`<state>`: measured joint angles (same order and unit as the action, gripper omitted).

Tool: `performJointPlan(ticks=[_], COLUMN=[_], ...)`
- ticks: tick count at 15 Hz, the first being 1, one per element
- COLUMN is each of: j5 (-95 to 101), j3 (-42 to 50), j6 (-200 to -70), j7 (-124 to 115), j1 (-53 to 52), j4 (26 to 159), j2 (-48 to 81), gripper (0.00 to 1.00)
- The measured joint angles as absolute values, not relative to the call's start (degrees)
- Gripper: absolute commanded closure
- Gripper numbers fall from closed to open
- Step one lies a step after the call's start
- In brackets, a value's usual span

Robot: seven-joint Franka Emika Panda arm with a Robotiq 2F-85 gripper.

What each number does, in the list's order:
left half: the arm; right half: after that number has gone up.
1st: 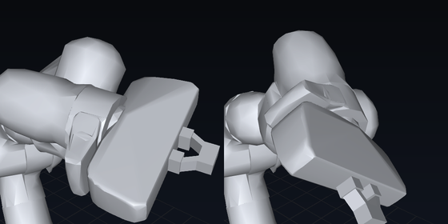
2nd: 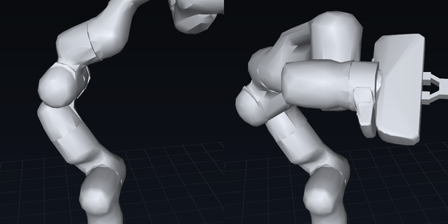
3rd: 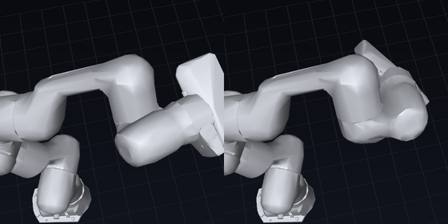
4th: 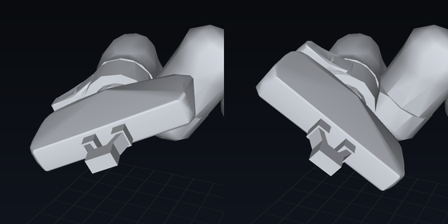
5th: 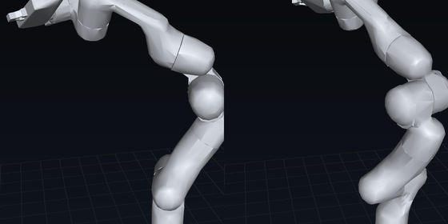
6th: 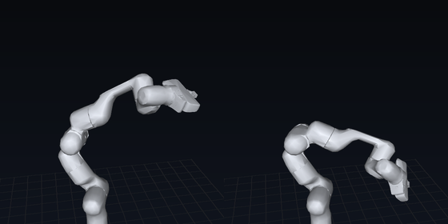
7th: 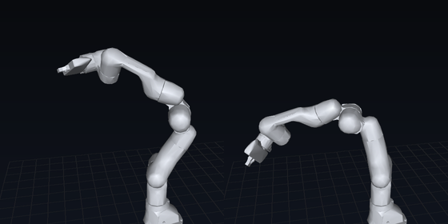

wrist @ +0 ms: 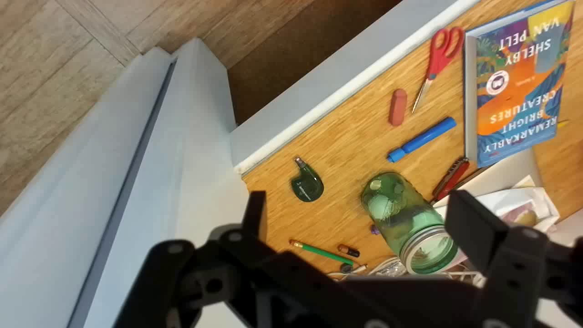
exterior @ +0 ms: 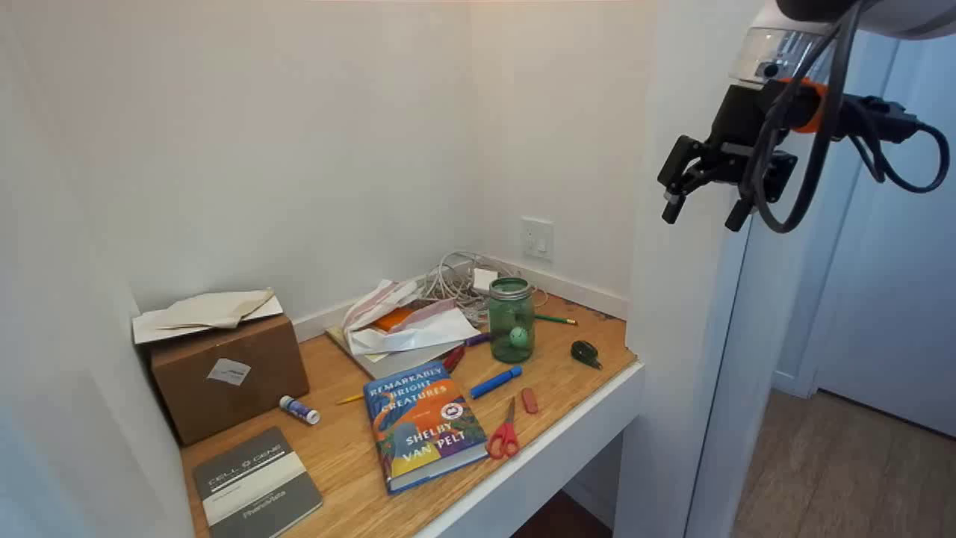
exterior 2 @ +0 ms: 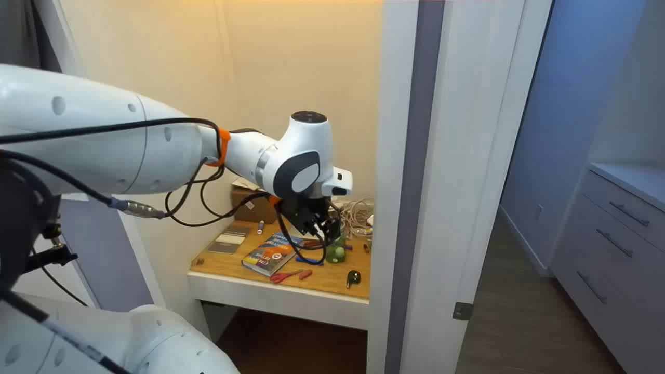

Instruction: Put the blue marker inside the green jar.

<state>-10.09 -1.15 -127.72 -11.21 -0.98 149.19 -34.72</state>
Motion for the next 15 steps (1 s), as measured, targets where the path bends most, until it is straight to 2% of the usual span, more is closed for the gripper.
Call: performJointPlan(ticks=[9,15], j5=[-10.1,-10.1], j3=[-1.4,-6.3], j6=[-127.2,-127.6], j7=[-6.5,-0.8], j1=[-3.2,-12.1], j4=[148.7,141.7], j2=[-33.0,-19.6], gripper=[0.0,0.0])
